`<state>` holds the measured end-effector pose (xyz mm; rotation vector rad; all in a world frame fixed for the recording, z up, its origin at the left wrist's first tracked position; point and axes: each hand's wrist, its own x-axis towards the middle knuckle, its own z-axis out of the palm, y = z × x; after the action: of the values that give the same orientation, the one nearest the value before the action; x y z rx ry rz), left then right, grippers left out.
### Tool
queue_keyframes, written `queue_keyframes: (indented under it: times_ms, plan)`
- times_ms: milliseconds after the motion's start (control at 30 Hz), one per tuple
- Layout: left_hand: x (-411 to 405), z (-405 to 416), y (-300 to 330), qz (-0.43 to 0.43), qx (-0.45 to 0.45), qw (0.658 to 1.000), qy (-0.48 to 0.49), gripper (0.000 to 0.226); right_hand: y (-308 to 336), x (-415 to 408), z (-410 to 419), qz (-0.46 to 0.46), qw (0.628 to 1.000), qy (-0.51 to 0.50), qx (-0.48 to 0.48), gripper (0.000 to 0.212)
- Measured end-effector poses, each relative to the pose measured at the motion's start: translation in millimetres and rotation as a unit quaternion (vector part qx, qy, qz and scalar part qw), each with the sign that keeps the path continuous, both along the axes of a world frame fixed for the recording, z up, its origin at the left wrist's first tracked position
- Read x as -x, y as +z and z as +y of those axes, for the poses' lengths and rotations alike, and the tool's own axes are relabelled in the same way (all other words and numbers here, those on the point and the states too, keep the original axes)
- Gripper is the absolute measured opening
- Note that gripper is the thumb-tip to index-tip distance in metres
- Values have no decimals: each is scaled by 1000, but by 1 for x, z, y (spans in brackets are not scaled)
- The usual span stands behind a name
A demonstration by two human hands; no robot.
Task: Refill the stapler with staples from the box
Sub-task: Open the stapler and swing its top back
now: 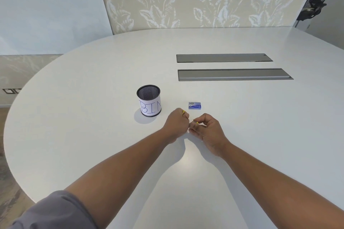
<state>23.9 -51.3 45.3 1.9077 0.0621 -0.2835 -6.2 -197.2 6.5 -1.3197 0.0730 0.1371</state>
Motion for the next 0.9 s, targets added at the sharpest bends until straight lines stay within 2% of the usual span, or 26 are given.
queue_keyframes:
  times_ms: [133, 267, 333, 400, 533, 700, 800, 900]
  plan:
    - [-6, 2, -1, -26, 66, 996, 62, 16, -2, 1, 0, 2, 1000, -29, -3, 20]
    - [-5, 10, -5, -1, 160, 984, 82, 19, 2, 4, 3, -11, 999, -38, -5, 22]
    - [-2, 12, -10, 16, 202, 975, 95, 19, 4, 7, 4, -19, 998, -35, 53, 18]
    - [0, 15, -16, 24, 248, 961, 119, 19, 9, 9, 4, -33, 988, -10, 150, 13]
    - [-1, 21, -21, 22, 302, 939, 162, 18, 18, 10, 3, -79, 931, 67, 350, 11]
    - [1, 17, -23, 31, 323, 936, 137, 17, 22, 14, 8, -95, 874, 147, 453, 25]
    - [0, 17, -23, 33, 299, 946, 118, 18, 23, 20, 14, -104, 836, 167, 513, 44]
    - [-4, 18, -24, 8, 214, 973, 83, 20, 20, 25, 19, -115, 808, 144, 560, 54]
